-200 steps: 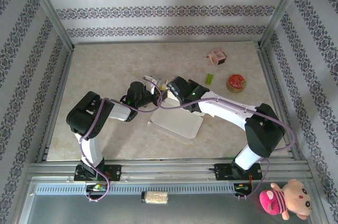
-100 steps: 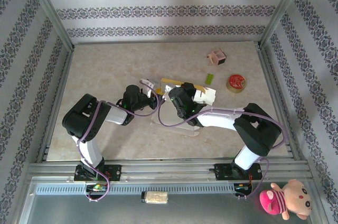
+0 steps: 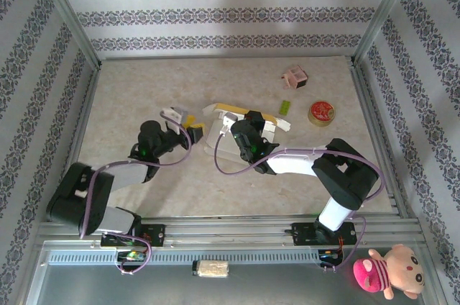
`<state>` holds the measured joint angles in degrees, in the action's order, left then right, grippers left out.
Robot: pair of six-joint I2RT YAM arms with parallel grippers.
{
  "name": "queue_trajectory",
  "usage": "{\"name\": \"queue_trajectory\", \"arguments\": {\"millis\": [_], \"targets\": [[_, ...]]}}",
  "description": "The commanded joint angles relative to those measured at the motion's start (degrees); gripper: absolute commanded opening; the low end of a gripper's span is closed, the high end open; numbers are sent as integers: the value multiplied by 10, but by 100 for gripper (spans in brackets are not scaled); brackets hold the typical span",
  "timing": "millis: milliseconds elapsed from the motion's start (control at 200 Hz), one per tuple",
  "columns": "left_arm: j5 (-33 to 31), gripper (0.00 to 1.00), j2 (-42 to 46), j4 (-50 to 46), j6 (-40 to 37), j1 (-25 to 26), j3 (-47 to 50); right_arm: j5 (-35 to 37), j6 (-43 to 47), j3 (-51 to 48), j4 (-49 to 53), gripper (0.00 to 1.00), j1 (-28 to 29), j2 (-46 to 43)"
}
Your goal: Fold the paper box
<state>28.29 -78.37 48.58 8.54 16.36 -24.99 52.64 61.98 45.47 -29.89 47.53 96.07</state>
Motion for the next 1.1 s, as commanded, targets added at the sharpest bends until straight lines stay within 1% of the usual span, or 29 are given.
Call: {"name": "queue_trajectory", "arguments": {"millis": [0, 50, 100, 195, 260, 325, 355, 420, 450, 475, 550, 660, 715, 889, 1009, 1094], "targets": [[-77, 50, 22, -155, -49, -33, -57, -2, 1, -1, -8, 0, 6, 4], [-93, 50, 3, -221, -84, -48, -104, -5, -2, 0, -4, 0, 6, 6], [-125, 47, -29, -270, -124, -56, -151, -6, -6, 2, -1, 0, 7, 9], [-172, 43, -109, -305, -189, -72, -224, -12, -13, 6, 10, 0, 6, 9], [-174, 41, -161, -338, -226, -83, -278, -20, -20, 8, 24, 0, 6, 9], [-134, 40, -203, -378, -273, -84, -327, -30, -28, 12, 36, 0, 5, 8], [-101, 40, -219, -401, -300, -84, -344, -35, -32, 14, 48, 0, 4, 8], [1, 40, -246, -460, -373, -83, -377, -47, -47, 24, 81, 0, 0, 10], [28, 40, -253, -469, -402, -80, -380, -52, -50, 27, 90, 0, -1, 10], [36, 40, -257, -468, -414, -78, -380, -54, -52, 29, 92, 1, -4, 12], [40, 40, -270, -461, -428, -77, -385, -63, -54, 34, 98, 1, -6, 14], [40, 39, -303, -492, -455, -74, -425, -80, -62, 45, 115, 1, -13, 14], [40, 37, -316, -499, -460, -72, -444, -95, -71, 55, 136, 1, -16, 13], [55, 35, -330, -479, -466, -61, -464, -141, -105, 87, 206, 0, -26, 1], [94, 35, -316, -474, -469, -60, -455, -185, -143, 117, 280, 0, -36, -21], [125, 35, -303, -492, -474, -59, -449, -221, -165, 135, 330, 0, -45, -40]]}}
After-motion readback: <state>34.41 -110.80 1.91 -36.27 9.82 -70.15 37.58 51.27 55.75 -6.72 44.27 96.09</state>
